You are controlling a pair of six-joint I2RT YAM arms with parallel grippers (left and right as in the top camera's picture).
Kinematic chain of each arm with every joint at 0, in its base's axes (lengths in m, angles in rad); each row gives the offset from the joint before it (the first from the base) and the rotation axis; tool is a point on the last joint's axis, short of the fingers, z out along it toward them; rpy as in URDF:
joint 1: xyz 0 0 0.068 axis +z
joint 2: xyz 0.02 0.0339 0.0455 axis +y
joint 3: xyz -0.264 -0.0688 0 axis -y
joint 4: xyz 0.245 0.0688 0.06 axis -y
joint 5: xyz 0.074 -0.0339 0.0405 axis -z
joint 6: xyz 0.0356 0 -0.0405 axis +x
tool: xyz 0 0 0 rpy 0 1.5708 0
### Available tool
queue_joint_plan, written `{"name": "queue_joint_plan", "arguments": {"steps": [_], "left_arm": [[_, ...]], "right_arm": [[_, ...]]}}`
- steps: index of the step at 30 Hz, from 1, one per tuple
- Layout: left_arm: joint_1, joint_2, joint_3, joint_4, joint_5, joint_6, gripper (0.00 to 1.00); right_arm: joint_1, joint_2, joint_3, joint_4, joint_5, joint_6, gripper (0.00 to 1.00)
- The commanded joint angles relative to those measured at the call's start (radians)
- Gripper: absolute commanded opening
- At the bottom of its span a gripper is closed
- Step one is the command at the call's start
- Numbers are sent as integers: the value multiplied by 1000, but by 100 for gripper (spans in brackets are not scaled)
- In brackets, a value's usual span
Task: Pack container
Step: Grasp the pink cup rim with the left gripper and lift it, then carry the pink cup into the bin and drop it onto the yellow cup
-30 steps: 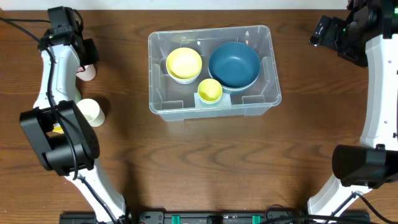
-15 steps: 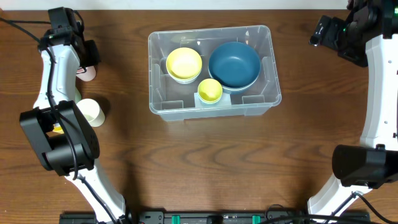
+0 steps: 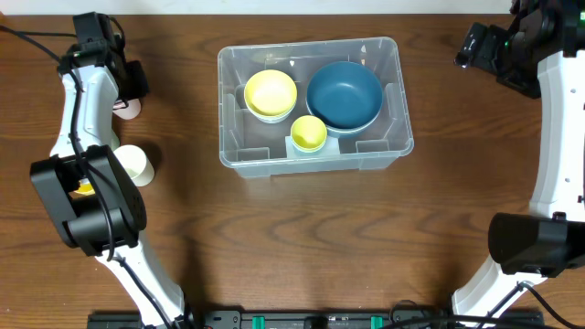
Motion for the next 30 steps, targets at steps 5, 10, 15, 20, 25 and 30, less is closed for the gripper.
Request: {"name": "queue_joint_plan", "arguments": {"steps": [5,10,15,20,25,30], "left_arm": [[16,90,-6,-1,-8,7,31],[16,107,-5,3,-8,7,15],[14,90,-1,-6,-7,-19,6],[-14,22,10,-23,-3,-62,6],[-92,-115,10,-15,18,-78,6],[-219,-277,10,-31,103,-89,6]], "right_arm": [[-1,-25,1,-1,0,12,99],[-1,-25,1,-1,0,12,99],[-1,-25,1,-1,0,12,99],[-1,-25,1,-1,0,12,99],[-1,-25,1,-1,0,12,99],[-1,-25,1,-1,0,12,99]]}}
